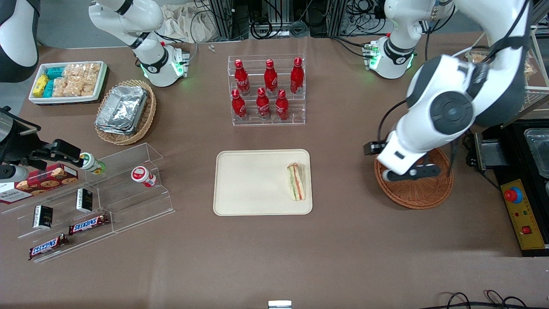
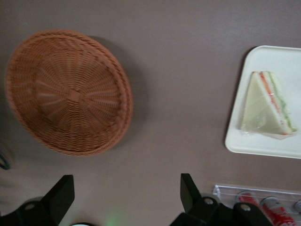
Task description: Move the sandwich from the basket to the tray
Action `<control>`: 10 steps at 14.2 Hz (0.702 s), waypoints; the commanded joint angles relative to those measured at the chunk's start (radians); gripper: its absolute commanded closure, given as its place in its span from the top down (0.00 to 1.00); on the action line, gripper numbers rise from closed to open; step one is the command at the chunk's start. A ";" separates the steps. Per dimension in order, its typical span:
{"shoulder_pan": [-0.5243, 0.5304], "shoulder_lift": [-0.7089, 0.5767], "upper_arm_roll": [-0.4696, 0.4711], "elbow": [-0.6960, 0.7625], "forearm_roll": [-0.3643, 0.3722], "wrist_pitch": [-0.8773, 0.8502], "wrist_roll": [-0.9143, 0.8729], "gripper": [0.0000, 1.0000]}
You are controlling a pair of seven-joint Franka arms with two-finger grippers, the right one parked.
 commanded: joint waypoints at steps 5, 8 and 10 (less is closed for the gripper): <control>0.175 -0.143 -0.004 -0.020 0.019 -0.092 0.306 1.00; 0.224 -0.146 -0.005 -0.014 0.017 -0.098 0.294 1.00; 0.240 -0.146 -0.004 0.006 0.017 -0.131 0.295 1.00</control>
